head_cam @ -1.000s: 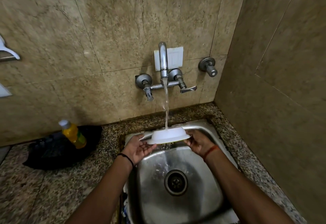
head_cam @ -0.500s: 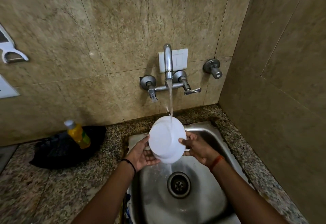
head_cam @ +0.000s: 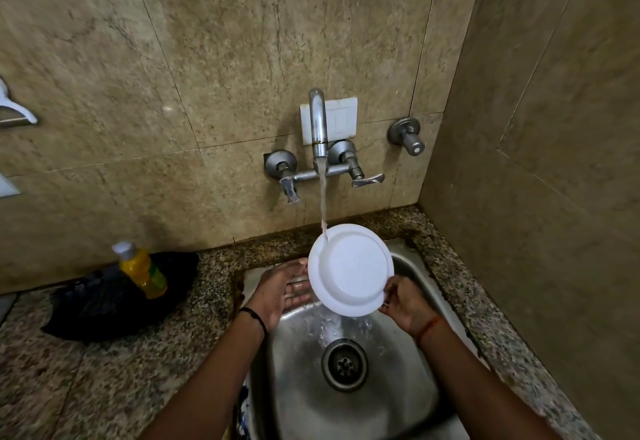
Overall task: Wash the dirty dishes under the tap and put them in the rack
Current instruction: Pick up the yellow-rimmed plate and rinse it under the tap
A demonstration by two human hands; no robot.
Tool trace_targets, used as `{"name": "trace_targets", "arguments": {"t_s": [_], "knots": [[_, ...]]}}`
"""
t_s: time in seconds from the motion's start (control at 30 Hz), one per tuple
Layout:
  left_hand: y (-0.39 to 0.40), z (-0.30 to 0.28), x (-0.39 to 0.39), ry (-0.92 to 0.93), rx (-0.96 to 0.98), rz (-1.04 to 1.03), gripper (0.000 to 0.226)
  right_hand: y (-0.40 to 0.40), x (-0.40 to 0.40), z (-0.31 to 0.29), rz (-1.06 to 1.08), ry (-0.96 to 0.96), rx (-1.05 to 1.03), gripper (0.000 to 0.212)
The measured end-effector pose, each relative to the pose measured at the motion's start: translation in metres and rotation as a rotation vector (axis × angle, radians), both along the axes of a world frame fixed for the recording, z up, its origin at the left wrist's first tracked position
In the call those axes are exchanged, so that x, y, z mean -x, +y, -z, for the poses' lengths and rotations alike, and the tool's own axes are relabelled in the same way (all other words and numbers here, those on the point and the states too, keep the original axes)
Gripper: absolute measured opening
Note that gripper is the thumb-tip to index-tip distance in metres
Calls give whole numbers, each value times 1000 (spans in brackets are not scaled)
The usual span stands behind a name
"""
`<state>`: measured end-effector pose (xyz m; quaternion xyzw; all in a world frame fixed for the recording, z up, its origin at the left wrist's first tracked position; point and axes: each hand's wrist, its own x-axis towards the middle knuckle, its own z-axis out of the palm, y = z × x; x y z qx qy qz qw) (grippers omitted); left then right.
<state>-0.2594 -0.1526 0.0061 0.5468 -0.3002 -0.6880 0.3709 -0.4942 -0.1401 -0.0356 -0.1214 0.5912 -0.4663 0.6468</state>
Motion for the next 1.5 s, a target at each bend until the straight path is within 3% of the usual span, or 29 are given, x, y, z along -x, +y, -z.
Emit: {"name": "trace_targets", "arguments": {"t_s": [0.07,0.27,0.47,0.67,0.87,0.97,1.13,1.2,1.27,1.33,1.5], "knots": [[0,1,-3,-15,-6,-8,30,-2,-3,-2,-6,-4,33,16],[8,21,-24,-45,-192,1,45,-6,-18,-25,-163,9,241,43],[15,35,-32,138,-361,-25,76,0,-26,-31,-552,268,449,51],[3,32,-27,319,-363,-19,97,10,-25,-35,-774,643,722,44],[-11,11,-9,147,-333,52,45,4,3,-27,-758,1204,906,51],[-12,4,0,199,-279,52,32,3,12,-15,-599,1382,923,50],[-9,6,8,353,-145,9,46,2,10,-10,-301,890,629,56],[-7,9,8,401,-101,-24,52,-6,3,-13,-118,503,427,44],[-4,11,7,446,-85,-68,54,-9,-1,-21,-118,268,331,23],[0,14,3,484,-89,-122,56,-10,-4,-27,-207,326,409,18],[9,25,-6,467,-137,-224,43,-10,-13,-49,-266,609,599,38]]}}
